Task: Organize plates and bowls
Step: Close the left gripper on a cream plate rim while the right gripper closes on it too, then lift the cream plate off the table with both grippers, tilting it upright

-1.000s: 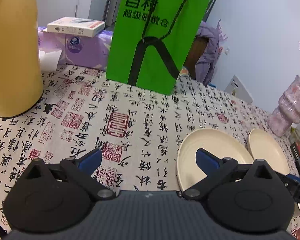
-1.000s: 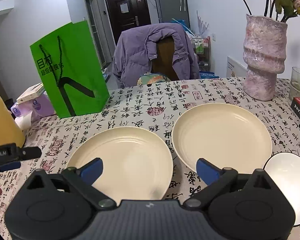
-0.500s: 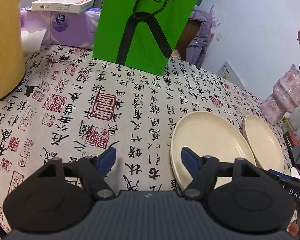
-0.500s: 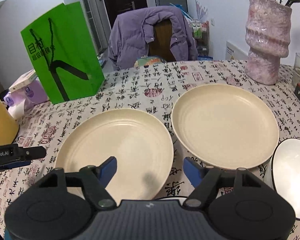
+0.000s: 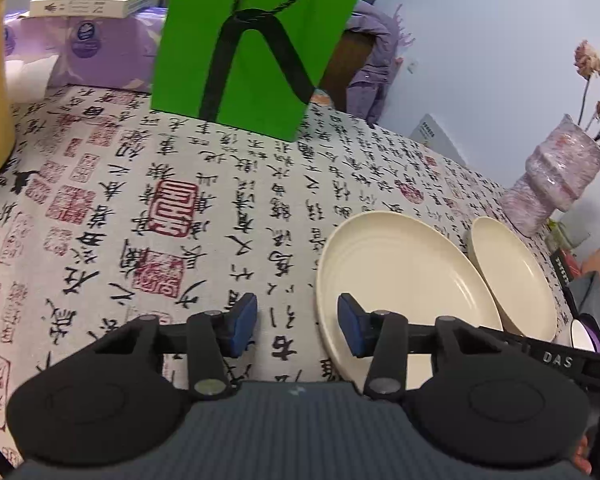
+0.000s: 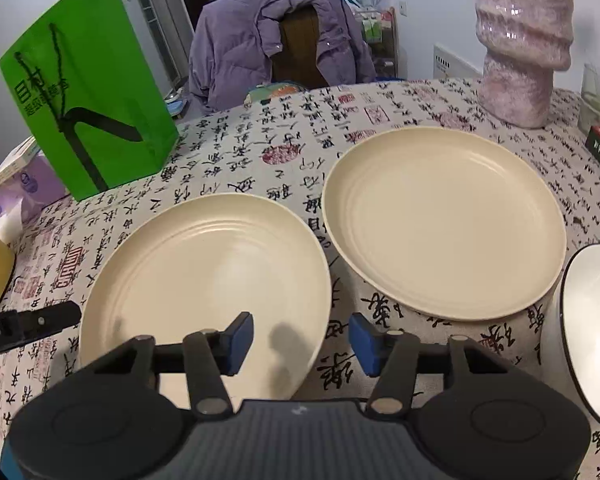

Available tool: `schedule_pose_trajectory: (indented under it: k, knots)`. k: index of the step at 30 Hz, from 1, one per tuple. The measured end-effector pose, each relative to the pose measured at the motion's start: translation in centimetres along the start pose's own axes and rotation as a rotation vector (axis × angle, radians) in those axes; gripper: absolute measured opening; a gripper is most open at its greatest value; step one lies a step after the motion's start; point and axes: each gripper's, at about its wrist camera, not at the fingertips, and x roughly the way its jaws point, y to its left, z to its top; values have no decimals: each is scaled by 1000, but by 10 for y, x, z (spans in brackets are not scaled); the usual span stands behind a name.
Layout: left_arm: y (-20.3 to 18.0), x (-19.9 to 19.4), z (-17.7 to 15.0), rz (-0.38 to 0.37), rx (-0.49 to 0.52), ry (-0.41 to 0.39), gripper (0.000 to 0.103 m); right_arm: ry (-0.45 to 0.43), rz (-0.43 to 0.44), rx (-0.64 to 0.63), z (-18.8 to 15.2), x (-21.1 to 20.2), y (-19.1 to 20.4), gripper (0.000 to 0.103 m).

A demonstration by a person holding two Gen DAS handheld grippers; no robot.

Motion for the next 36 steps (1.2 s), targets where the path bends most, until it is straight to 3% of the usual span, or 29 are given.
schedule_pose_trajectory:
  k: [7,10,20,36]
  knots:
    - [1,6,0,-30,-3,28,21,19,16,11,3,8,0,35]
    - [2,7,0,-49,-10,33,18,21,18,6,4,11,0,34]
    - [5,16,3,-65,-33,65,16,38,42,22,6,13,-9,28]
    - [-15,31,11,36,43,128,12,61,83,23,13,19,-13,22]
